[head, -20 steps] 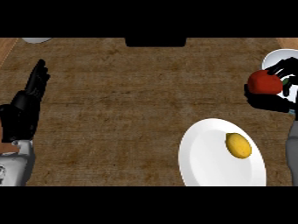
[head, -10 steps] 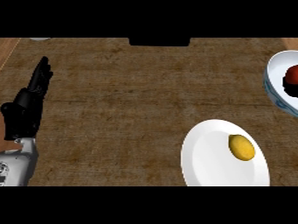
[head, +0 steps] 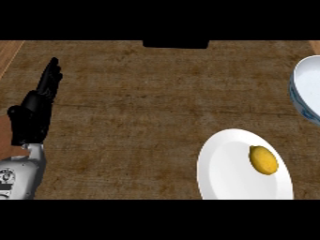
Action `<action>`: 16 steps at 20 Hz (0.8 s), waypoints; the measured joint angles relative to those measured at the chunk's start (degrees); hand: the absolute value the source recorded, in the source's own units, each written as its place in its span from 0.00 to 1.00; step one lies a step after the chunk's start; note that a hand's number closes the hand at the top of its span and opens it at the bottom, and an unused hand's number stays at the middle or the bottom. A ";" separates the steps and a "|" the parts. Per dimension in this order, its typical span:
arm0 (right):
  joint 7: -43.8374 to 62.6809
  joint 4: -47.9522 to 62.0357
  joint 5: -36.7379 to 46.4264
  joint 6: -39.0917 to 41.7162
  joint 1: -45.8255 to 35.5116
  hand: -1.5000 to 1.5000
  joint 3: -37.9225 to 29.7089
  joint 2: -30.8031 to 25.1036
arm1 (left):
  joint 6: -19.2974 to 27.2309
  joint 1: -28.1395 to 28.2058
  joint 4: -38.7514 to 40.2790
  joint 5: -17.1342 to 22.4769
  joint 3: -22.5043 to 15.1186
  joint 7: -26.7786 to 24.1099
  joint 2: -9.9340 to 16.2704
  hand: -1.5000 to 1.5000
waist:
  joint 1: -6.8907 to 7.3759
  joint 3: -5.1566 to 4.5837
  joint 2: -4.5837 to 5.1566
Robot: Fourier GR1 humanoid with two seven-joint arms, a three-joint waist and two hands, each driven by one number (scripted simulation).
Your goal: Pick the bell pepper from the plate and place it in the bowl
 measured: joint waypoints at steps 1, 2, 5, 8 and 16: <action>-0.59 2.32 -0.64 0.12 -0.90 0.00 -0.82 -0.41 | -0.18 -0.48 0.45 0.13 0.11 -0.19 0.05 0.50 | 0.18 0.02 0.14; -1.21 4.49 -1.33 1.01 -1.43 0.00 -1.47 -0.78 | -0.31 -0.52 0.17 0.15 -0.01 -0.04 0.02 0.50 | 0.40 0.04 0.19; -4.29 9.55 -3.69 4.07 -3.33 0.00 -3.39 -1.70 | 0.15 -1.64 0.46 -0.41 -0.46 0.26 -0.53 0.50 | 0.62 0.13 0.38; -9.12 12.92 -6.32 6.58 -4.09 0.00 -5.42 -1.78 | -0.17 -1.08 0.40 -0.21 -0.14 -0.21 -0.25 0.50 | 0.89 0.17 0.42; -18.52 18.02 -13.08 11.39 -6.83 0.00 -11.57 -4.46 | -0.11 -0.42 1.12 -0.56 -0.35 -1.20 -0.81 0.50 | 0.67 0.15 0.34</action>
